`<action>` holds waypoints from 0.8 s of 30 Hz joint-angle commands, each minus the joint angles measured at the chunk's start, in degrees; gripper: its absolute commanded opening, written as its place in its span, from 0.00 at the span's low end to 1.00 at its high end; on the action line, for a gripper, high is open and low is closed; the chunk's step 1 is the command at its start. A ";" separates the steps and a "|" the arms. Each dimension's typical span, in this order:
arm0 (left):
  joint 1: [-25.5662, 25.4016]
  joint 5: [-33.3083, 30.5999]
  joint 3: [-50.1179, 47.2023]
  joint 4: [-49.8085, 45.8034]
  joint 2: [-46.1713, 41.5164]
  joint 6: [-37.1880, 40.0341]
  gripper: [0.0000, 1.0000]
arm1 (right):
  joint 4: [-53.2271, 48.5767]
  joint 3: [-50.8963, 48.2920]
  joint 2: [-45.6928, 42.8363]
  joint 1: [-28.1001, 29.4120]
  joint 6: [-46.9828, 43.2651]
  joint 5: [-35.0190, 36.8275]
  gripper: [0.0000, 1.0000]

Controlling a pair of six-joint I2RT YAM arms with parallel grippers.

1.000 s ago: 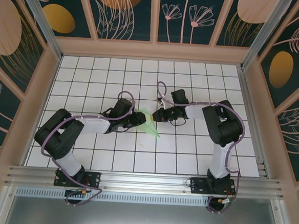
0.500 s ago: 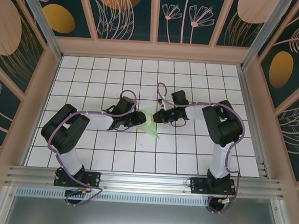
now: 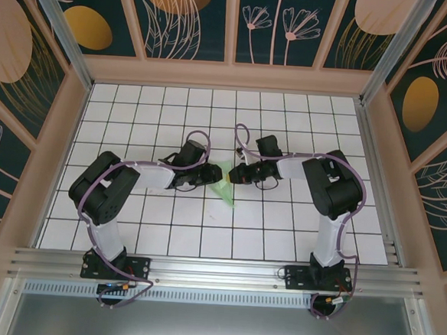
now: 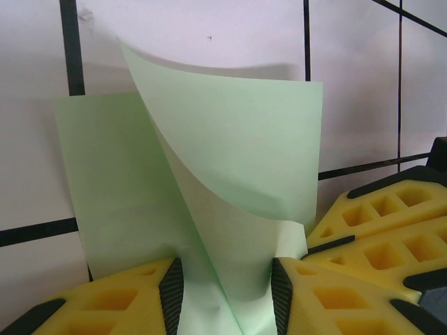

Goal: Fold a paper plane with a square sheet of paper (fold left side to right side)
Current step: Fourth fold the wing at the center of the table.

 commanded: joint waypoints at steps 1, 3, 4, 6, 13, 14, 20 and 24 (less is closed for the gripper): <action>0.95 -3.29 -0.24 -2.42 2.20 2.09 0.42 | -0.91 -0.32 -2.93 -0.26 -0.70 0.54 0.11; 0.92 -3.09 -0.45 -2.42 1.47 2.00 0.43 | -0.61 -0.84 -3.40 -0.20 -0.46 0.55 0.11; 0.91 -2.86 -0.48 -2.54 0.82 2.10 0.43 | -0.37 -1.15 -3.64 -0.26 -0.30 0.61 0.11; 0.92 -2.48 -0.54 -2.67 -0.70 2.13 0.43 | 0.26 -1.95 -3.84 -0.26 0.27 0.58 0.11; 0.92 -2.22 0.22 -5.39 -5.32 2.93 0.46 | 2.26 -3.26 -4.16 -0.15 1.64 0.79 0.11; 0.91 -1.85 0.09 -5.38 -7.45 2.75 0.46 | 2.44 -3.36 -4.23 -0.17 1.77 0.81 0.11; 0.52 4.89 -4.70 3.68 -8.58 -1.98 0.44 | 2.64 -3.44 -4.27 -0.17 2.00 0.87 0.11; -0.90 6.04 -5.79 6.83 -6.12 -3.59 0.44 | 2.62 -3.72 -4.30 -0.15 2.00 1.16 0.12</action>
